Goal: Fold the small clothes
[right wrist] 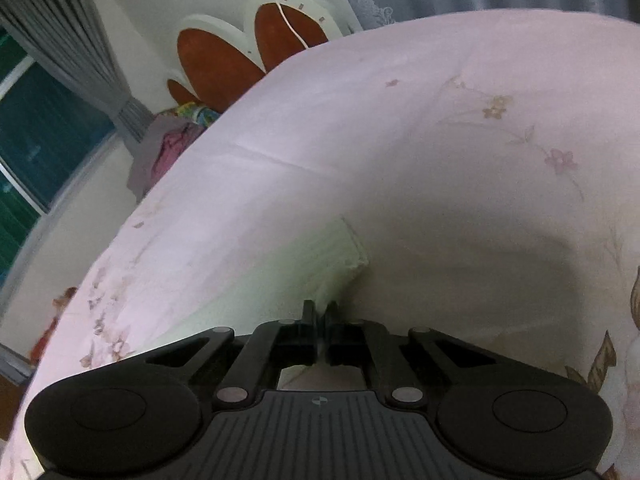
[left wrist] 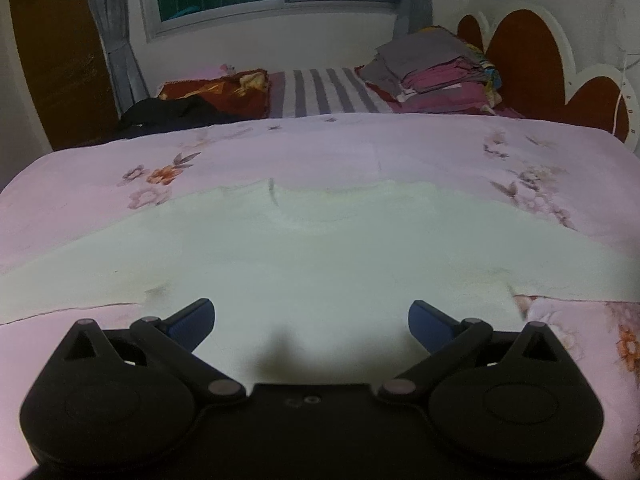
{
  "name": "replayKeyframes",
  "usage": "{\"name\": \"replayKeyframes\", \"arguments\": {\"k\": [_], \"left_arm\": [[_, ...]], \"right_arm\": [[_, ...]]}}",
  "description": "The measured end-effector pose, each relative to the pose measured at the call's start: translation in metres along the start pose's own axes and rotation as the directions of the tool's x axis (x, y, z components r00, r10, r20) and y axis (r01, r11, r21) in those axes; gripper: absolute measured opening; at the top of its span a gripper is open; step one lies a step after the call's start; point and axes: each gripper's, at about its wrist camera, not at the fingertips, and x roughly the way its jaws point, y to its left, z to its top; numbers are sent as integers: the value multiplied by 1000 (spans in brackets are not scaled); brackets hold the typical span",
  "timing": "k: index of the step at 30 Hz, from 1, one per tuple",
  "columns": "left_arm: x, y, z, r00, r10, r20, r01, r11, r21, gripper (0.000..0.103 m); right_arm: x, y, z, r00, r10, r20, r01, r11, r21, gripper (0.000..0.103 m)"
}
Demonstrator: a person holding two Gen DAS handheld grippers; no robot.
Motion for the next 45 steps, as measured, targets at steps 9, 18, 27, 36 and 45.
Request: {"name": "replayKeyframes", "arguments": {"k": [9,18,27,36,45], "left_arm": [[24,71,-15,999,4,-35,-5,999,-37,103],[15,150,-46,999,33,-41,-36,997,-65,103],[2,229,-74,999,30,-41,-39,969,-246,101],[7,233,-58,999,-48,-5,46,976,-212,85],[67,141,-5,906,-423,12,413,878,-244,53]], "right_arm": [[-39,113,-37,987,155,-48,-162,965,-207,2],[-54,289,-172,924,286,-253,-375,805,-460,2],[-38,379,-293,873,285,-397,-483,621,-617,2],[-41,386,-330,869,312,-384,-495,542,-680,85],[-45,296,-269,900,229,-372,-412,725,-552,39]]}}
